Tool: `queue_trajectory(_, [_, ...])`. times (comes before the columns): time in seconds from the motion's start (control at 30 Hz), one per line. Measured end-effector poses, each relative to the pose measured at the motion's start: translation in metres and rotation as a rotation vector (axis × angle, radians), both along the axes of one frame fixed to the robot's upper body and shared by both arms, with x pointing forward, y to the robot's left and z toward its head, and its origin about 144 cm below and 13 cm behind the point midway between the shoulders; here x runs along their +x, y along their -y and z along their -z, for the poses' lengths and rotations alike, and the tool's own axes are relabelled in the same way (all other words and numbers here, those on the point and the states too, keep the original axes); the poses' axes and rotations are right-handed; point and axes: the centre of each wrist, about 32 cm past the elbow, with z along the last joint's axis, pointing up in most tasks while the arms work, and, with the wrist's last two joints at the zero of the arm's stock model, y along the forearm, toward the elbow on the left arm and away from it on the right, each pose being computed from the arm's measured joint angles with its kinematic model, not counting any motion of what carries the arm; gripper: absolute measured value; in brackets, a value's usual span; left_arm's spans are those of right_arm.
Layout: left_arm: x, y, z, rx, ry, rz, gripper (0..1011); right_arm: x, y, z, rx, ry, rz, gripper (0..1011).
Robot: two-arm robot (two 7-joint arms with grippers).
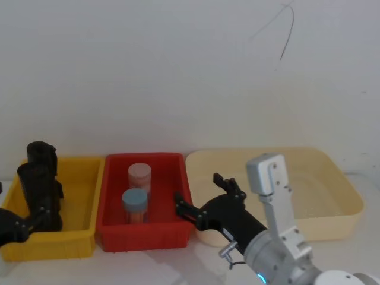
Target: Pick up the garbage bag with the one hand and transfer it to the other hand.
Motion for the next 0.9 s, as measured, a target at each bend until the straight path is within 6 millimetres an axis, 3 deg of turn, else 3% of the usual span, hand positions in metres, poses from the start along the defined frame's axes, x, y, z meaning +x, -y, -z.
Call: queue_trajectory(0.9, [0.023, -0.042, 0.027, -0.125, 0.028, -0.027, 1001, 0.028, -0.041, -0.004, -0.086, 0.024, -0.047, 1000])
